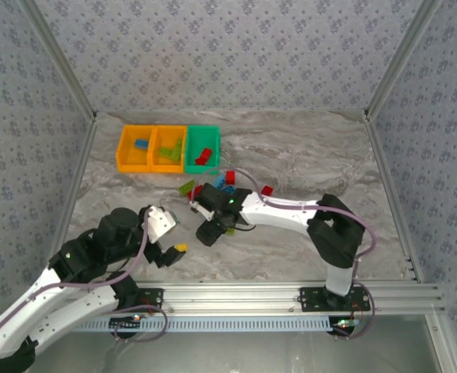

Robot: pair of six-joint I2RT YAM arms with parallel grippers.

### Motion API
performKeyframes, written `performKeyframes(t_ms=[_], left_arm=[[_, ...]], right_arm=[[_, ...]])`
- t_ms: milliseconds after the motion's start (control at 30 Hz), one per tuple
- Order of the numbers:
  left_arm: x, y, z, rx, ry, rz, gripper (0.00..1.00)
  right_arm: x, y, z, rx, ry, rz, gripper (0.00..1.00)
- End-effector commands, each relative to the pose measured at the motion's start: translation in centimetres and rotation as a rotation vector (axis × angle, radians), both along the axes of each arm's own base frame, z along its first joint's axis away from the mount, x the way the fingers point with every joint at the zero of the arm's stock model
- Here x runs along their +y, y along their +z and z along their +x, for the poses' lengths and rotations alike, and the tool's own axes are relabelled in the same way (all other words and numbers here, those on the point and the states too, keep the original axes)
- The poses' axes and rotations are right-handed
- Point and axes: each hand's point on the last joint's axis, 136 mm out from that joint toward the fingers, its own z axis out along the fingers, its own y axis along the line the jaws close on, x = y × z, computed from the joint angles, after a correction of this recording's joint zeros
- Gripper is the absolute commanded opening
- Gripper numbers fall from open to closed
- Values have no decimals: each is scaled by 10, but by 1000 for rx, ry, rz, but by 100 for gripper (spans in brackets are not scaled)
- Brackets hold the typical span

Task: Sort the legos into containers by color

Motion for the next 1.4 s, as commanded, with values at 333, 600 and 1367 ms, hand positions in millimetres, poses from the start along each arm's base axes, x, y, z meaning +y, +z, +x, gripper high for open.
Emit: performKeyframes(t_ms=[333,600,1367], left_arm=[[-19,-11,-29,-54,-216,-114,99],[-21,-7,-30,-100,-222,-176,99],[78,20,59,-201,585,-149,99]], right_arm=[[-6,-47,-4,46,59,-125,51],[-2,-14,2,3,27,-44,19],[87,164,163,-250,-207,619,19]])
